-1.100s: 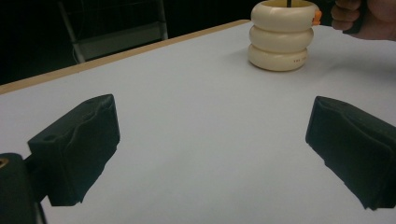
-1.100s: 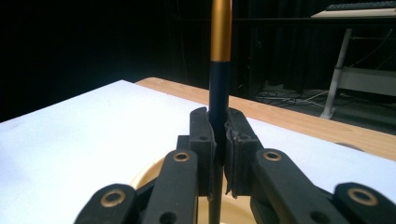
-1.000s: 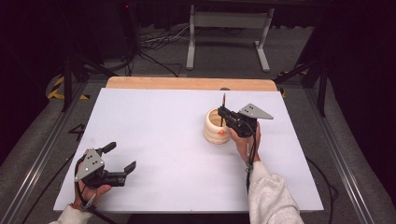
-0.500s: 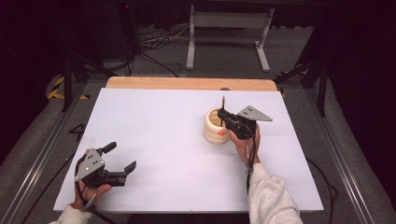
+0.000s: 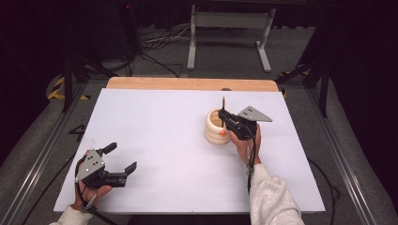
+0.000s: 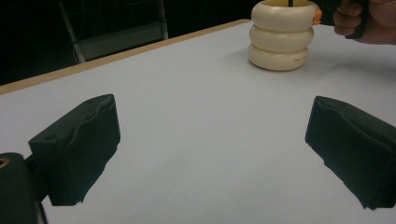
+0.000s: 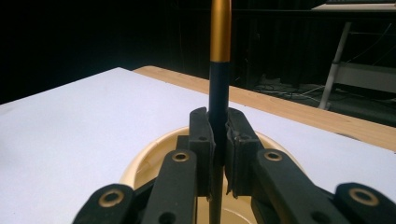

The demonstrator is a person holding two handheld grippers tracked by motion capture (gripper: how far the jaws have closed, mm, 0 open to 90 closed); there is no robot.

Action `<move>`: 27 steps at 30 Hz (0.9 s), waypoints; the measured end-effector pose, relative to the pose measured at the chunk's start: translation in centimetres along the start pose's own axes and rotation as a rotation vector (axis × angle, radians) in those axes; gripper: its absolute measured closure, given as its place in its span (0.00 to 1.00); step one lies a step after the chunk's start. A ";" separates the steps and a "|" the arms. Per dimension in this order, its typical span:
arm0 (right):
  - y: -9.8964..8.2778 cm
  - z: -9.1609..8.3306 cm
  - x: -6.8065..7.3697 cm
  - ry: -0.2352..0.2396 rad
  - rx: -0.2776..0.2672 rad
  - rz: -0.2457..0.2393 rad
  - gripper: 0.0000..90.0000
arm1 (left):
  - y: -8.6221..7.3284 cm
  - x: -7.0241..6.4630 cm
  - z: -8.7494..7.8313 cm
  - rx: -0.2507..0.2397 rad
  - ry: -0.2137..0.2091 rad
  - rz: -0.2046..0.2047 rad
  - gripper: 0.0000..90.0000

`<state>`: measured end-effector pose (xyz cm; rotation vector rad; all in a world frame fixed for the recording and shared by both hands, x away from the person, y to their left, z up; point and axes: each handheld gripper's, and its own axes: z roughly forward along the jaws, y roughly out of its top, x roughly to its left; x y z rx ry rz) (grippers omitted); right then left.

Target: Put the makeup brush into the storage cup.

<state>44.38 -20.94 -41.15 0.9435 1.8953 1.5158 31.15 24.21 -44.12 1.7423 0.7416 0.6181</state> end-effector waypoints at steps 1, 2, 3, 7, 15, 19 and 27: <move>0.0 0.0 0.0 0.000 -0.001 0.000 0.92 | 0.0 0.0 0.0 -0.001 -0.001 0.000 0.04; 0.0 0.0 0.0 -0.002 -0.003 0.000 0.91 | 0.0 0.0 0.0 -0.001 0.000 0.000 0.04; 0.0 -0.1 -0.1 -0.002 -0.005 0.001 0.90 | 0.0 0.0 0.0 -0.001 0.000 0.000 0.04; 0.1 -0.2 -0.1 -0.008 -0.004 -0.004 0.87 | 0.0 0.0 0.0 0.002 0.001 0.001 0.05; 0.6 -0.5 0.2 -0.021 -0.009 -0.036 0.75 | 0.0 -0.1 0.1 0.002 -0.001 0.003 0.05; 0.8 -0.7 0.3 -0.033 -0.015 -0.047 0.70 | 0.0 -0.1 0.1 0.005 -0.003 0.003 0.05; 1.6 -1.3 0.6 -0.062 -0.023 -0.094 0.54 | 0.0 -0.1 0.1 0.004 0.000 0.003 0.05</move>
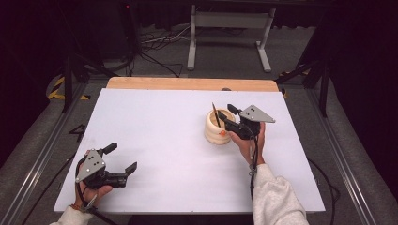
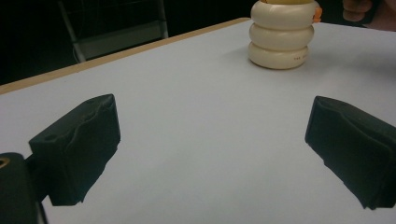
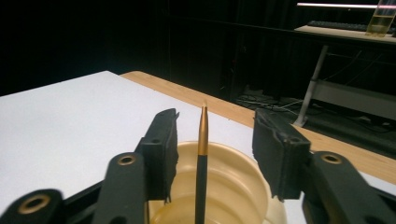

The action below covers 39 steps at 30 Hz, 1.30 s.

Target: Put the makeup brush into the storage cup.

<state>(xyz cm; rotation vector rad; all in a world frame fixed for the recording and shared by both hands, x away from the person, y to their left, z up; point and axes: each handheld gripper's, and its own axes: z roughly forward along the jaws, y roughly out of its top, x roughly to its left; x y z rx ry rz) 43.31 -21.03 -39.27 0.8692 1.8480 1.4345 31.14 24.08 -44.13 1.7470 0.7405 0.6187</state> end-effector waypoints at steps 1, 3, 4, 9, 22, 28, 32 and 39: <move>0.2 -0.1 0.0 -0.001 -0.001 -0.006 0.53 | 0.0 0.0 0.0 0.001 -0.001 0.000 0.05; 0.3 -0.2 0.0 -0.001 -0.003 -0.013 0.52 | 0.0 0.0 0.0 0.005 0.000 0.001 0.05; 0.7 -0.3 0.1 -0.008 -0.005 -0.024 0.48 | 0.0 0.0 0.0 0.005 0.000 0.002 0.05; 1.2 -0.7 0.2 -0.021 -0.002 -0.055 0.42 | 0.0 0.0 0.0 0.003 -0.002 0.000 0.05; 2.1 -1.7 0.5 -0.066 0.005 -0.109 0.21 | 0.0 -0.1 0.1 0.005 0.000 0.004 0.05; 2.3 -2.1 0.5 -0.087 0.008 -0.120 0.13 | 0.0 -0.1 0.1 0.008 0.002 0.005 0.05; 2.3 -2.4 0.4 -0.089 0.023 -0.127 0.10 | 0.0 -0.1 0.1 0.005 0.000 0.004 0.05; 2.2 -2.9 0.5 -0.091 0.031 -0.135 0.08 | 0.0 -0.1 0.1 0.007 0.002 0.005 0.05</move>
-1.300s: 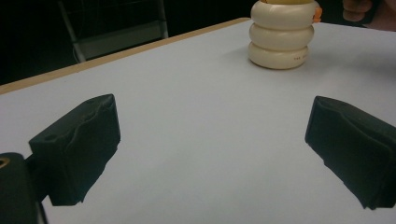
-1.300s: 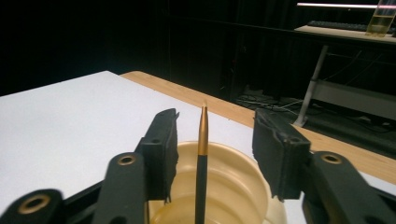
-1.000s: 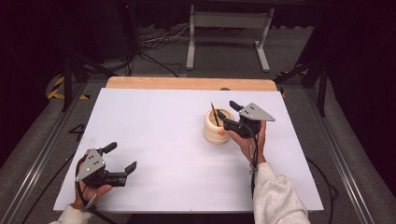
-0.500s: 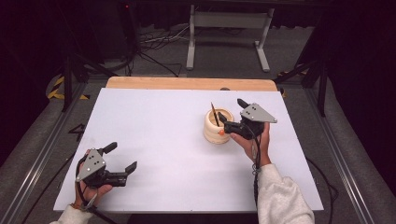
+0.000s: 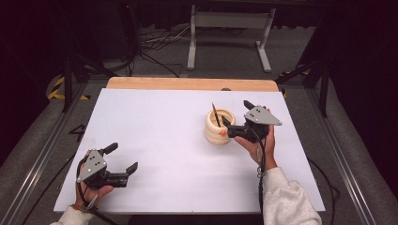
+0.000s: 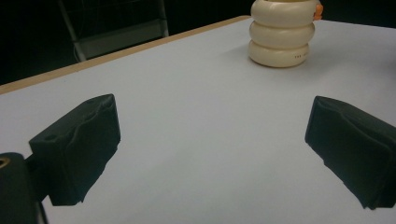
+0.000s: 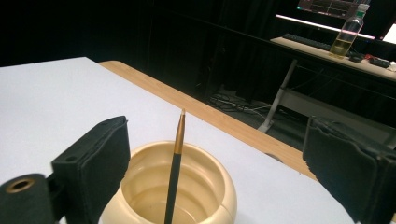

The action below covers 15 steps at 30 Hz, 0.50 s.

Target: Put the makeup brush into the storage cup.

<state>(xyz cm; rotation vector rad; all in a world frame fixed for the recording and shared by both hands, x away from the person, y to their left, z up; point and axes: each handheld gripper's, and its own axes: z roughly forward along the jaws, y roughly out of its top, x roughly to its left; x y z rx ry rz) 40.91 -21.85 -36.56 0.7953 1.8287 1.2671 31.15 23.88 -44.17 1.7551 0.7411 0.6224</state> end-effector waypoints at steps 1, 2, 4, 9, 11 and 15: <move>0.0 -0.1 0.0 0.001 0.004 -0.005 0.08 | 0.0 0.0 0.0 0.002 0.002 0.001 0.05; 0.0 -0.2 0.0 0.001 0.003 -0.005 0.08 | 0.0 0.0 0.0 0.000 0.002 0.000 0.05; 0.0 -0.5 0.0 -0.004 0.002 -0.016 0.08 | 0.0 0.0 0.0 0.000 0.002 0.001 0.05; 0.0 -0.9 0.1 -0.006 0.002 -0.030 0.09 | 0.0 -0.1 0.0 -0.001 0.001 0.004 0.05; 0.0 -1.2 0.2 -0.006 0.006 -0.045 0.09 | 0.0 -0.1 0.0 0.001 0.000 0.007 0.05; -0.1 -1.5 0.2 -0.010 0.007 -0.055 0.10 | 0.0 -0.1 0.0 0.000 0.000 0.011 0.05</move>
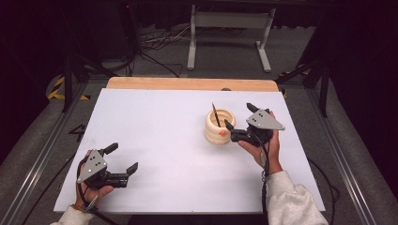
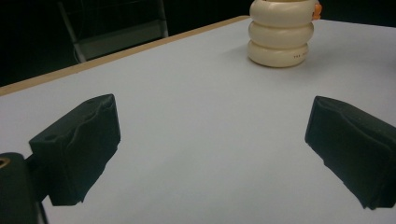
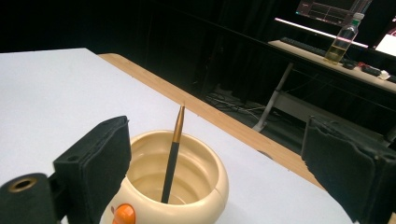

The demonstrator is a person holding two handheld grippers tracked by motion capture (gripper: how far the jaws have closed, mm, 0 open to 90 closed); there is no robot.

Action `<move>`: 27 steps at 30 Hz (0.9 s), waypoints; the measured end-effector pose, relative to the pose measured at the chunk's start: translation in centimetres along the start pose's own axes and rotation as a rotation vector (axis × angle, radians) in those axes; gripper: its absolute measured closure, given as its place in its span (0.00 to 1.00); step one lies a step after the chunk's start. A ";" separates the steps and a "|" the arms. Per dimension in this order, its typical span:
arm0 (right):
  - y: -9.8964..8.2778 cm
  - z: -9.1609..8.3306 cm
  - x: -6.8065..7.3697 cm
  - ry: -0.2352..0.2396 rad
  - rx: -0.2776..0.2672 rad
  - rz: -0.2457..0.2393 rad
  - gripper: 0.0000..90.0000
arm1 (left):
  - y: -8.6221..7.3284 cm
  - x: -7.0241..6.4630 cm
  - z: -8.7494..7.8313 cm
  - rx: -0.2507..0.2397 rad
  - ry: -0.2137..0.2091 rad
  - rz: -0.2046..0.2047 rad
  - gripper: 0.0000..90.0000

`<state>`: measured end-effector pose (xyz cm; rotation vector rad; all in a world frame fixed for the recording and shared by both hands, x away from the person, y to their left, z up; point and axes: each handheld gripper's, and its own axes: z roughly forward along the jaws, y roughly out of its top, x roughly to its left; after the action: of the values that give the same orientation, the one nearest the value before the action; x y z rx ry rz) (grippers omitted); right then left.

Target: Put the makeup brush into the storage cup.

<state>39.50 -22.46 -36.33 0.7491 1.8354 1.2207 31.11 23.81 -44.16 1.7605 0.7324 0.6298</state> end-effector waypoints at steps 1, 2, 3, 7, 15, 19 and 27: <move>0.0 -0.1 0.0 0.001 0.001 -0.001 0.10 | 0.0 0.0 0.0 0.000 0.000 -0.002 0.05; 0.0 -0.1 0.0 0.002 0.001 -0.004 0.10 | 0.0 0.0 0.0 0.003 0.000 -0.001 0.05; -0.1 -0.2 0.0 0.000 0.002 -0.005 0.10 | 0.0 -0.1 0.0 0.003 -0.001 -0.003 0.05; -0.3 -0.5 0.1 0.003 0.007 -0.011 0.10 | 0.0 -0.1 0.0 0.002 -0.002 -0.001 0.05; -0.8 -1.1 0.3 0.010 0.018 -0.022 0.10 | 0.0 -0.2 0.0 0.000 -0.007 -0.001 0.05; -1.1 -1.4 0.5 0.013 0.022 -0.028 0.10 | 0.0 -0.2 0.0 0.001 -0.005 0.000 0.05; -1.4 -2.2 0.7 0.015 0.020 -0.042 0.10 | 0.0 -0.2 0.0 0.005 -0.004 0.000 0.05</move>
<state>37.16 -23.43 -37.37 0.7104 1.8686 1.1856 31.03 23.66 -44.18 1.7658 0.7321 0.6251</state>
